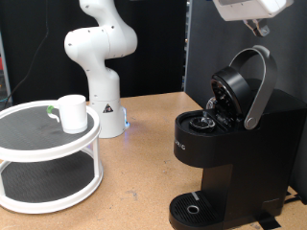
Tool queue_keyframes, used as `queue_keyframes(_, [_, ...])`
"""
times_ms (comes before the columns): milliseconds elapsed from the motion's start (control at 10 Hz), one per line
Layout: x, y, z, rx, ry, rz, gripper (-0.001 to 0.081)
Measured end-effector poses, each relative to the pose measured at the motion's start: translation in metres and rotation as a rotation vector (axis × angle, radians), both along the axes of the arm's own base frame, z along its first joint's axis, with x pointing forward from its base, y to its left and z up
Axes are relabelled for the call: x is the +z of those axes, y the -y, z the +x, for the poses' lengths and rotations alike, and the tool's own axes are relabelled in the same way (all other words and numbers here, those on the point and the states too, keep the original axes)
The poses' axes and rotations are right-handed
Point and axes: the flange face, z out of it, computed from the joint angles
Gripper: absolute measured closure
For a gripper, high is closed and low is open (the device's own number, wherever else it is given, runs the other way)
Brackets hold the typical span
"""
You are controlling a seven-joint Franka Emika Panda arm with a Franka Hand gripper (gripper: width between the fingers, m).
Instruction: Make a cup of coffee with the keurig machine
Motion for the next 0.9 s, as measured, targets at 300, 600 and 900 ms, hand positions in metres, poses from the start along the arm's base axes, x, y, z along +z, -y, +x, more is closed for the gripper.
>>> queue_keyframes(300, [-0.008, -0.015, 0.0, -0.012, -0.007, -0.038, 0.0804])
queue_keyframes(600, [-0.025, -0.021, 0.007, -0.012, -0.024, -0.066, 0.0804])
queue_keyframes(900, [-0.026, -0.017, 0.009, 0.009, -0.017, -0.058, 0.0804])
